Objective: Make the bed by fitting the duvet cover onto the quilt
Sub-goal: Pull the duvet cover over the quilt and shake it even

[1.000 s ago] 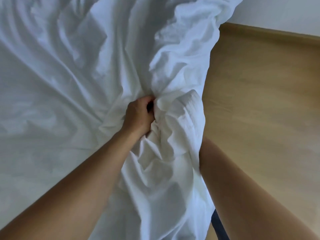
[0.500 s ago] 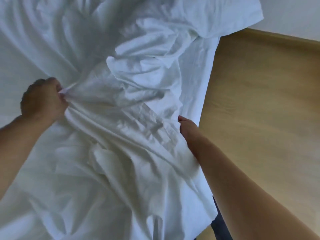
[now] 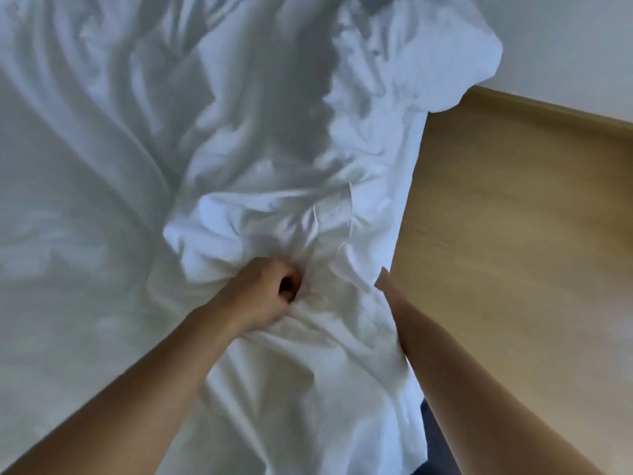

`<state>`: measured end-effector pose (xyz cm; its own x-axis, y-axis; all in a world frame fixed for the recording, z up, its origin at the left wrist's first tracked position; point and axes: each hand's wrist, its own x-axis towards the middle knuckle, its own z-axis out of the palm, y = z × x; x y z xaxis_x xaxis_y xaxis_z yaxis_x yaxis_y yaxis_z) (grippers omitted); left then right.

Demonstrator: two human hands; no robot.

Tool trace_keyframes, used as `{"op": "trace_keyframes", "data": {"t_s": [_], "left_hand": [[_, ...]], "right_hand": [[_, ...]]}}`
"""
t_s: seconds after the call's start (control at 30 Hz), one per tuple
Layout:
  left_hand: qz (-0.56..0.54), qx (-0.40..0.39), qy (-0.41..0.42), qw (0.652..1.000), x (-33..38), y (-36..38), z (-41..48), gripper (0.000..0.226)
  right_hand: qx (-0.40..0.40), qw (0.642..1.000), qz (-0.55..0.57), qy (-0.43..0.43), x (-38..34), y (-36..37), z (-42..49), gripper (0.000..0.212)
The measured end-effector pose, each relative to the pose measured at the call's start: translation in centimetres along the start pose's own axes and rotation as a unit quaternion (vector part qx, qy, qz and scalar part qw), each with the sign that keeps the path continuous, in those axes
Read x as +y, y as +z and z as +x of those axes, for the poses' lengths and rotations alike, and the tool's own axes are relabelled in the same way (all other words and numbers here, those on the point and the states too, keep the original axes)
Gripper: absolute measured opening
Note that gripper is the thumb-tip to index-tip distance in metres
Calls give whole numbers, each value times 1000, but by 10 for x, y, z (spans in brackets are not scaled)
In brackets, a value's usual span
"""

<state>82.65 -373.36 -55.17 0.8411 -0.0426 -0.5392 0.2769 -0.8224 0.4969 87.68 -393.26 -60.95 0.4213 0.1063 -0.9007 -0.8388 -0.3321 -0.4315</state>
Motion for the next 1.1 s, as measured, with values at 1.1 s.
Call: {"op": "trace_keyframes", "data": {"t_s": [1.1], "left_hand": [[-61,-13,-195,979,115,-14,301,39]], "right_hand": [[150,981,-94,-75,-428,-229,233,64]]}}
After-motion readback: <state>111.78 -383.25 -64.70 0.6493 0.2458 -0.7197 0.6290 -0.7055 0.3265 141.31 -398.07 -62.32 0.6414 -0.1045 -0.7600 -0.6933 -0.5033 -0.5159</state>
